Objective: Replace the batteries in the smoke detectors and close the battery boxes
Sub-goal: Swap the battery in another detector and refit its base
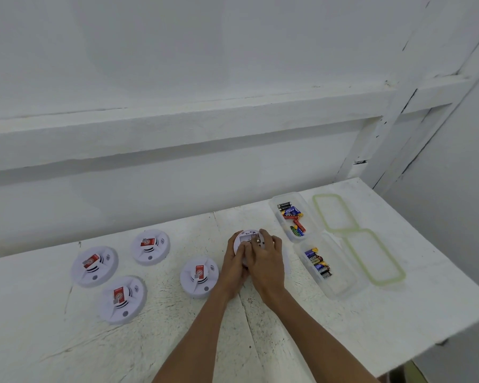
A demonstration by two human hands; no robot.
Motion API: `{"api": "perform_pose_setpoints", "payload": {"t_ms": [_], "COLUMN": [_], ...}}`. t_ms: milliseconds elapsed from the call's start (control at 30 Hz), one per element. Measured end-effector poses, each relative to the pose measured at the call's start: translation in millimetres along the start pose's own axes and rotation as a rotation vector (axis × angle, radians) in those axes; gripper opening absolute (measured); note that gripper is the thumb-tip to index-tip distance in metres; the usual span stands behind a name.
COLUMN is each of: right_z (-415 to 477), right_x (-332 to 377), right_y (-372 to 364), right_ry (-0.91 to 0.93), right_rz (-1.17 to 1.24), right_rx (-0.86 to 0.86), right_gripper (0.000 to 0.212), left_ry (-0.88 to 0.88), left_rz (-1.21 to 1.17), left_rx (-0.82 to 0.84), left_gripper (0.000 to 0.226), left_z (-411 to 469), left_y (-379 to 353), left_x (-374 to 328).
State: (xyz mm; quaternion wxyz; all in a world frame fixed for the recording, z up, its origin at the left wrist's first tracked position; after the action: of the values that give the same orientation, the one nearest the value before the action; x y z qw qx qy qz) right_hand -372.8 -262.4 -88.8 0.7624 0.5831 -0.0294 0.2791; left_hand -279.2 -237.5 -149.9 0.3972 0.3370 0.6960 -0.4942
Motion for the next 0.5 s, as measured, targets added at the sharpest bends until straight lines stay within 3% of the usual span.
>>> {"api": "perform_pose_setpoints", "payload": {"t_ms": [267,400,500], "right_z": [30,66,97], "right_x": [-14,-43,-65], "right_y": [31,50,44], "right_ry": [-0.098,-0.207,-0.281], "right_rz": [0.141,0.276,0.219], "right_rx": [0.019,-0.056,0.066], "right_gripper": [0.028,0.018,0.028], "left_ry": [0.04,0.06,0.068], "left_rz": [-0.037,-0.064,-0.055], "left_rx": [-0.039,-0.037,-0.024], "left_gripper": [0.034,0.032,0.034], "left_z": [1,3,4], "left_y": [-2,-2,-3], "left_x": [2,2,2]}}
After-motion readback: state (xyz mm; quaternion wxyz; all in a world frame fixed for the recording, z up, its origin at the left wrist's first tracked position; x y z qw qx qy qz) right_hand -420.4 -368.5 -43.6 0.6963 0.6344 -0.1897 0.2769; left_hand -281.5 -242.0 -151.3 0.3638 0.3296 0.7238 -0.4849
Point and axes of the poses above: each hand's wrist, its own z-axis towards the middle knuckle, its own y-axis out of the back of the hand, x = y × z, the point moved 7 cm from there along z, towards the middle knuckle, and after that the axes turned 4 degrees about x, right-handed, at the moved point
